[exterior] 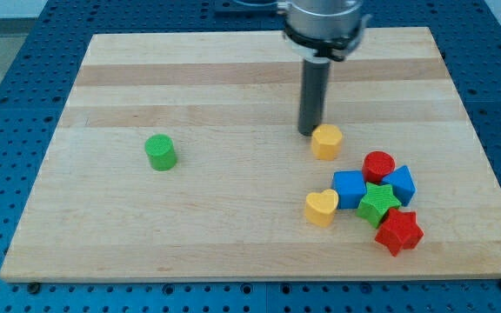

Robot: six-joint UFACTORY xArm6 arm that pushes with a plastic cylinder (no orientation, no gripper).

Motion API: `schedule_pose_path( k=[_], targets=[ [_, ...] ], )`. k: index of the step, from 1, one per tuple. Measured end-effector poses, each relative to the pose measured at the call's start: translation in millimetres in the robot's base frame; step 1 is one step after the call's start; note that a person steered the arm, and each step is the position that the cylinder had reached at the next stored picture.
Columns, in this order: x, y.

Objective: Drag the green circle into the group of blocks

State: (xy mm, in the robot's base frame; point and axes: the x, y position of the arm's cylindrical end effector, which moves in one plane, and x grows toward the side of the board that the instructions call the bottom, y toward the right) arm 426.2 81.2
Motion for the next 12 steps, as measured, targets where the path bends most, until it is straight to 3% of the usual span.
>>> schedule_pose_path(
  k=[1, 2, 3, 4, 6, 8, 9, 10, 11, 12],
  targets=[
    [46.9, 46.1],
    [40.4, 56.5],
    [-9.5, 40.0],
    [-44.9, -11.1],
    [-57.0, -185.5],
    [0.7, -244.5],
    [46.6, -194.7],
    [82.3, -103.1],
    [63.7, -156.3],
    [76.8, -177.1]
  ],
)
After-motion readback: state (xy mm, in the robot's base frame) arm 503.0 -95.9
